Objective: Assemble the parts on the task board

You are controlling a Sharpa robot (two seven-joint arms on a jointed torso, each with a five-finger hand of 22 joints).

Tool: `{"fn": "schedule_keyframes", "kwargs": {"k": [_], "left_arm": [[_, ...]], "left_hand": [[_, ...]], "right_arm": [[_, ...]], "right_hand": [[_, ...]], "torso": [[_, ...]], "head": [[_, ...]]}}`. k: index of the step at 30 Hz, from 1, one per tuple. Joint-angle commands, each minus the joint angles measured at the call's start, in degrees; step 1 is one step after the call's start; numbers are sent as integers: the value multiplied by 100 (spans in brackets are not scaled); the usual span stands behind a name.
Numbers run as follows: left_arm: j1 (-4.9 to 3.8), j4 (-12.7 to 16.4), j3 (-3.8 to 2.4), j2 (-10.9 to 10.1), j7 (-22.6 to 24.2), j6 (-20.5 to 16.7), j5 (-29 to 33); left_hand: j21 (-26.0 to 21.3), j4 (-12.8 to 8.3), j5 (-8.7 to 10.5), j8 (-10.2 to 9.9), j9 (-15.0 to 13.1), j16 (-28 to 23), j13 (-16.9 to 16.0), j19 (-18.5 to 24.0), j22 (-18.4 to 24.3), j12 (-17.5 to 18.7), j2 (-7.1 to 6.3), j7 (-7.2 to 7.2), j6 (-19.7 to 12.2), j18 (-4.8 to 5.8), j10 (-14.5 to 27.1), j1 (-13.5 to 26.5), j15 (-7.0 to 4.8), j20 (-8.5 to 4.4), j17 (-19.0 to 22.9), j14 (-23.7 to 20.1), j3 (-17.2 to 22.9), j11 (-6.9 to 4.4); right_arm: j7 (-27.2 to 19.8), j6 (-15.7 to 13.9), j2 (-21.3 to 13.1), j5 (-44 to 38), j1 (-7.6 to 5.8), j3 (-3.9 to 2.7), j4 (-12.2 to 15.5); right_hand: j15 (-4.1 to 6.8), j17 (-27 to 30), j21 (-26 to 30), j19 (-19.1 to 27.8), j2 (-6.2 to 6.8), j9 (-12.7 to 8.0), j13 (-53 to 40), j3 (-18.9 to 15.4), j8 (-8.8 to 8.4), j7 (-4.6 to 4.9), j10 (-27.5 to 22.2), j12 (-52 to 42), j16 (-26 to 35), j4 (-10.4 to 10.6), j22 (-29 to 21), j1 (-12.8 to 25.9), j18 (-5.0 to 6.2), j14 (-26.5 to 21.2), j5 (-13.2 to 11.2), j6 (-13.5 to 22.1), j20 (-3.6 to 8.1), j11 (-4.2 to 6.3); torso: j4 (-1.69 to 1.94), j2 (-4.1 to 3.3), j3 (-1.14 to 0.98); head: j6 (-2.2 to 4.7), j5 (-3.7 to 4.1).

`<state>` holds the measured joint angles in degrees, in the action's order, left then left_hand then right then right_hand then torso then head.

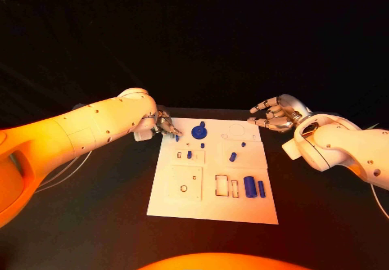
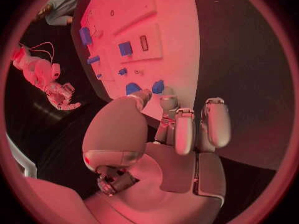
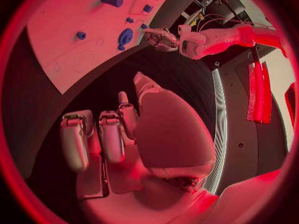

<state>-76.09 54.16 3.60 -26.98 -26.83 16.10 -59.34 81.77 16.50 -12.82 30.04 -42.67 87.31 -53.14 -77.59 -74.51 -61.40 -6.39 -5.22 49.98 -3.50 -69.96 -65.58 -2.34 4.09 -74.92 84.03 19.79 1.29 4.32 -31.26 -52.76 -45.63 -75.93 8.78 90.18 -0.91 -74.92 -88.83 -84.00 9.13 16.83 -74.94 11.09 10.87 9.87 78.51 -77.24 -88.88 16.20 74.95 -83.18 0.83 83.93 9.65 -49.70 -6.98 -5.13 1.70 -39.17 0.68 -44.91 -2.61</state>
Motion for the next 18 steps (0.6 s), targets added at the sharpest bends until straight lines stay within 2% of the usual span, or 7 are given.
{"fn": "schedule_keyframes", "kwargs": {"k": [1,12,18], "left_arm": [[1,-3,0,19,67,53,96],[5,-25,4,35,80,49,141],[7,-40,6,34,101,20,229]], "left_hand": [[26,-4,1,4,11,39,5,-46,-12,-15,8,5,36,-24,-7,-113,1,7,-1141,469,44,-32],[31,-9,1,14,17,47,6,-56,-28,-24,58,19,50,-20,-20,-296,-10,-2,-1152,473,84,-45],[32,-83,-7,23,28,54,39,-59,-41,-8,165,45,40,-18,-20,-730,-33,-18,-1163,477,273,-71]], "right_arm": [[-70,19,0,-22,3,0,11],[-70,22,2,-22,3,-1,13],[-72,25,3,-22,3,-1,12]], "right_hand": [[35,-1148,18,-536,-7,-5,-204,45,23,-2,31,-27,24,-1,1421,71,-48,520,14,31,56,23],[36,-1146,16,-537,-11,-6,-207,59,31,-3,34,-30,25,-6,1423,74,-49,520,18,34,56,24],[36,-1146,16,-537,-11,-6,-207,59,31,-3,34,-30,25,-6,1423,74,-49,520,18,34,56,24]], "torso": [[-1,-1,0],[1,2,-1],[0,5,-2]], "head": [[-6,4],[-25,12],[-33,13]]}}
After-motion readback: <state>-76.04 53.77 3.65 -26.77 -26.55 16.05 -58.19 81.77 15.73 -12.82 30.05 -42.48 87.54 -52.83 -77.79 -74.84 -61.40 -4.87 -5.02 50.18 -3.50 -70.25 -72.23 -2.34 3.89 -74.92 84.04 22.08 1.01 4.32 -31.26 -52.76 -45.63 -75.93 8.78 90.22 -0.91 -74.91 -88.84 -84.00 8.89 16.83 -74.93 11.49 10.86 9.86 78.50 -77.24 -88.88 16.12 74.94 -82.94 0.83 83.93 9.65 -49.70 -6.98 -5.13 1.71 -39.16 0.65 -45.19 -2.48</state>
